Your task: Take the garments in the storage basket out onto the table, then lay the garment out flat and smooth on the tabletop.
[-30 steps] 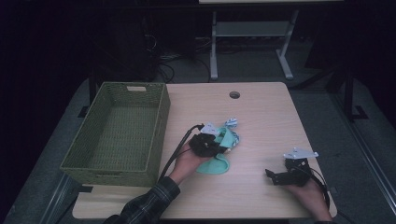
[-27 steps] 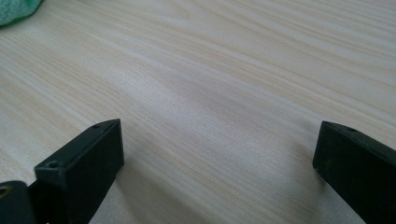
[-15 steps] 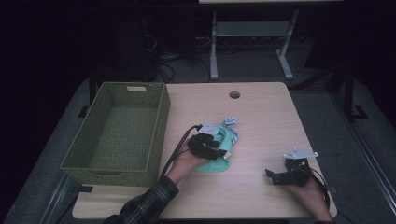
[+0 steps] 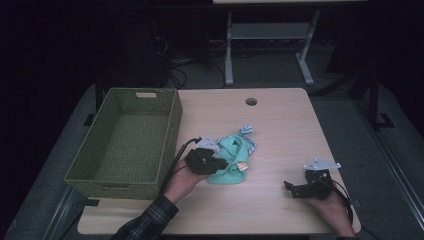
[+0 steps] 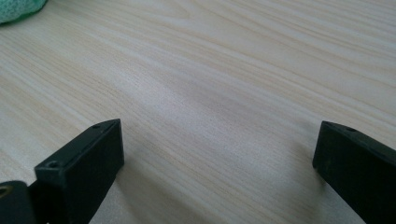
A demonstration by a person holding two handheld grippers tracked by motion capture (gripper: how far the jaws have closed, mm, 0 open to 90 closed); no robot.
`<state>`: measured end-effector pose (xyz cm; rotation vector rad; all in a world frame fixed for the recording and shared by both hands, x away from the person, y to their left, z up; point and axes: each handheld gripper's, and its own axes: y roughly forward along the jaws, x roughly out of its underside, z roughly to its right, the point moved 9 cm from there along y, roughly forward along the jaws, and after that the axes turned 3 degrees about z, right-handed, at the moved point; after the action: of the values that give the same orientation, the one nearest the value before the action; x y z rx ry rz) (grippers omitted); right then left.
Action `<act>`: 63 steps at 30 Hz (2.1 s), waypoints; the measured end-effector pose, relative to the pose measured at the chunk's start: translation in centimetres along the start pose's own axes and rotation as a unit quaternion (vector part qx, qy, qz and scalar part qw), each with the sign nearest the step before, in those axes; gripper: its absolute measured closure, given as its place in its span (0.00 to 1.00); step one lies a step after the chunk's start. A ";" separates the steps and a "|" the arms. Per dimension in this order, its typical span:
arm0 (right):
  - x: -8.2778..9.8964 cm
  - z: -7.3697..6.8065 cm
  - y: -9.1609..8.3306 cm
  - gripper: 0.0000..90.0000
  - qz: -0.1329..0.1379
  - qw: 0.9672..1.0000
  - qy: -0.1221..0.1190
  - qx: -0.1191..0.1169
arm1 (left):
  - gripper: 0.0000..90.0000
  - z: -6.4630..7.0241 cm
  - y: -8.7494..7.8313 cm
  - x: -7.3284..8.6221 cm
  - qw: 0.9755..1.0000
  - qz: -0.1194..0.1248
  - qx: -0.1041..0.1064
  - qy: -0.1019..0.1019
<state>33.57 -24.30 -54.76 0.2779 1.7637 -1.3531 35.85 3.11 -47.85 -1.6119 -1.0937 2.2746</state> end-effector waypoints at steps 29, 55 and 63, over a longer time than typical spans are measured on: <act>-2.9 -0.7 -0.4 0.11 0.030 0.999 0.007 -0.034 | 0.99 -0.1 2.3 4.9 0.998 -0.062 -0.009 -0.001; -11.8 -2.4 5.7 0.62 0.039 0.993 -0.016 -0.110 | 0.99 0.0 2.3 4.8 0.997 -0.073 -0.015 0.005; -13.0 -2.9 8.9 0.72 0.014 0.992 -0.021 -0.126 | 0.99 0.0 2.3 4.8 0.997 -0.072 -0.014 0.002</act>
<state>45.45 -14.28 -51.07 0.1350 1.8649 -1.0941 34.53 3.84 -52.93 -1.4947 -1.2032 2.1738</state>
